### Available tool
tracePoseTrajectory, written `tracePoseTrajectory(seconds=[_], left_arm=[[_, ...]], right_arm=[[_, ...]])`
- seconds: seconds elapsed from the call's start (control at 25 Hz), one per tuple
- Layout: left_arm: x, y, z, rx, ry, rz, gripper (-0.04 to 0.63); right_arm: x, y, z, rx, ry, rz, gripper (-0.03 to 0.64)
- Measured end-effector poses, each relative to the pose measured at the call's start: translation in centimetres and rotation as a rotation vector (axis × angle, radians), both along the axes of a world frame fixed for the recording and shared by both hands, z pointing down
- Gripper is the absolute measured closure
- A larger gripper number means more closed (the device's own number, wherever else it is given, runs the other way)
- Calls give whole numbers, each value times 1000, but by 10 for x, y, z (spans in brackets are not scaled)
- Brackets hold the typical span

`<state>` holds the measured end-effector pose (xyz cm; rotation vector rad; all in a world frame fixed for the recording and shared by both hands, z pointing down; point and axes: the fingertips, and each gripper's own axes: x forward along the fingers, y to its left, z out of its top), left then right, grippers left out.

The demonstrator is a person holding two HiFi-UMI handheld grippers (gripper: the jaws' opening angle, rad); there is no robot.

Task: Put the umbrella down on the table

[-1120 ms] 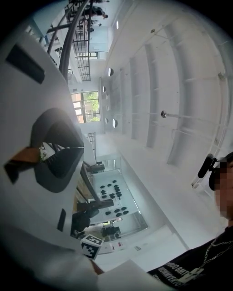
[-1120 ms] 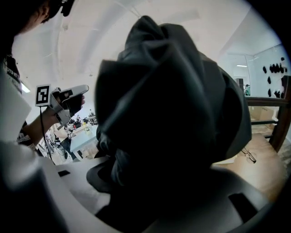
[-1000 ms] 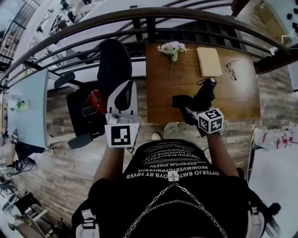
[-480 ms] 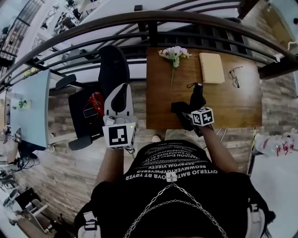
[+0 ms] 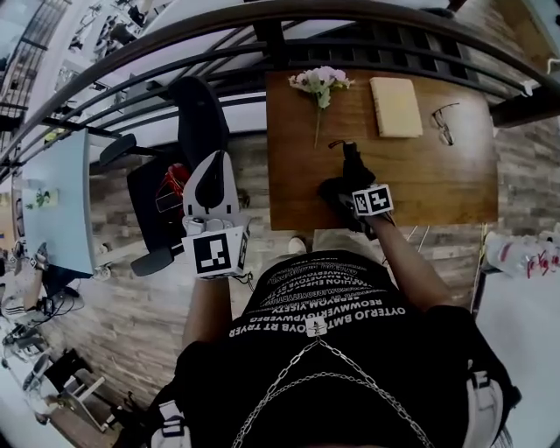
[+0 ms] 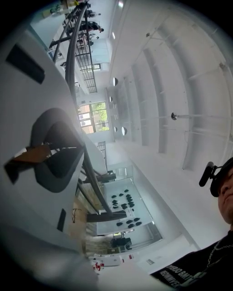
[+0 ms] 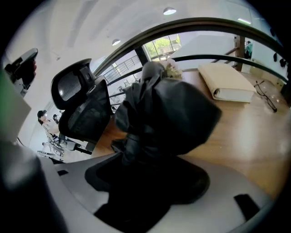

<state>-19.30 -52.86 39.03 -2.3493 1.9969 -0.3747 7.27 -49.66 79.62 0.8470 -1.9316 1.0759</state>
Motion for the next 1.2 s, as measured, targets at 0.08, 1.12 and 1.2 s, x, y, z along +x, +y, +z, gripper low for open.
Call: tracePoseTrajectory(seconds=[0.08, 1.12, 1.2], left_arm=[[4, 3, 0, -10, -2, 5, 565], [39, 76, -33, 27, 175, 130, 566], [39, 83, -36, 33, 192, 144, 566]], right_arm=[[3, 1, 2, -2, 3, 15, 311], [50, 4, -300, 866, -55, 125, 601], [49, 15, -326, 910, -60, 131, 601]])
